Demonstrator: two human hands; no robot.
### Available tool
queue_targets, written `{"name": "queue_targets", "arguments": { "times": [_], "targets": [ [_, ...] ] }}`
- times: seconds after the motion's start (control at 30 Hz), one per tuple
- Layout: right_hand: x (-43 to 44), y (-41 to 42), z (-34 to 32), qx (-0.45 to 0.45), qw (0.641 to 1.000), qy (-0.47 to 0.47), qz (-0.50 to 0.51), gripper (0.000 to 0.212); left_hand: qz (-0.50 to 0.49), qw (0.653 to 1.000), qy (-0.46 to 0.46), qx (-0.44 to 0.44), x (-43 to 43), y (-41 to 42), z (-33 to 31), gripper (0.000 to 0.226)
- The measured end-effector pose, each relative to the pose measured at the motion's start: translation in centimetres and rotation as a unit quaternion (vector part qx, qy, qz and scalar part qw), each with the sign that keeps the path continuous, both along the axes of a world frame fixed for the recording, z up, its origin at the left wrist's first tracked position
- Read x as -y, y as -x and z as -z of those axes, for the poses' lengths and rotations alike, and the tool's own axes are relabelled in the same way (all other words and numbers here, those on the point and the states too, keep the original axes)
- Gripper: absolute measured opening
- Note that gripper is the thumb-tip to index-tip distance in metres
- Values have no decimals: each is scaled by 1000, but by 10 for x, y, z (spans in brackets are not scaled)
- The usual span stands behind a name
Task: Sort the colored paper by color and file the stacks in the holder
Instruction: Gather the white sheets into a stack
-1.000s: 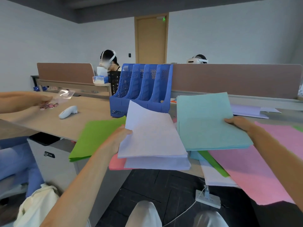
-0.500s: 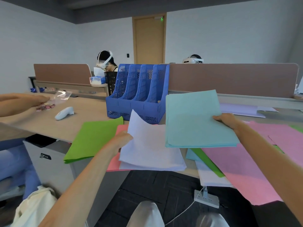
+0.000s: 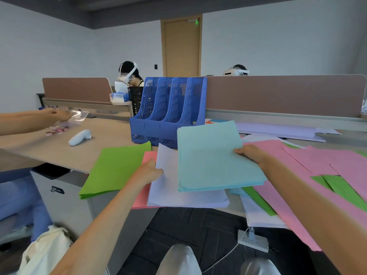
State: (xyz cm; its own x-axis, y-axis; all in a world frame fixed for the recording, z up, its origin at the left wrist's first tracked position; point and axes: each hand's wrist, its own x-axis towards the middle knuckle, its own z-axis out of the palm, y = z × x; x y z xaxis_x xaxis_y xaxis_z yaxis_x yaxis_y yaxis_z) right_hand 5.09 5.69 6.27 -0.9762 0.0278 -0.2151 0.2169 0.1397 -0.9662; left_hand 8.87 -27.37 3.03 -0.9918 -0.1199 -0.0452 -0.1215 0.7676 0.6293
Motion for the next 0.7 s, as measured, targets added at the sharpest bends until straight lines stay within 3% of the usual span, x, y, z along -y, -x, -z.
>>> {"name": "queue_targets", "arguments": {
  "times": [0.2,0.4,0.57,0.7],
  "targets": [
    [32,2,12,2,1000,-28,-8,23,10,996,74,-47,19,1,14,41],
    [53,2,15,2,999,-30,-12,15,37,994,31,-97,31,4,23,45],
    [65,5,20,-8,999,-46,-16,15,35,994,-33,-93,37,8,30,38],
    [72,3,25,-14,998,-48,-34,18,37,994,-33,-98,36,10,31,37]
  ]
}}
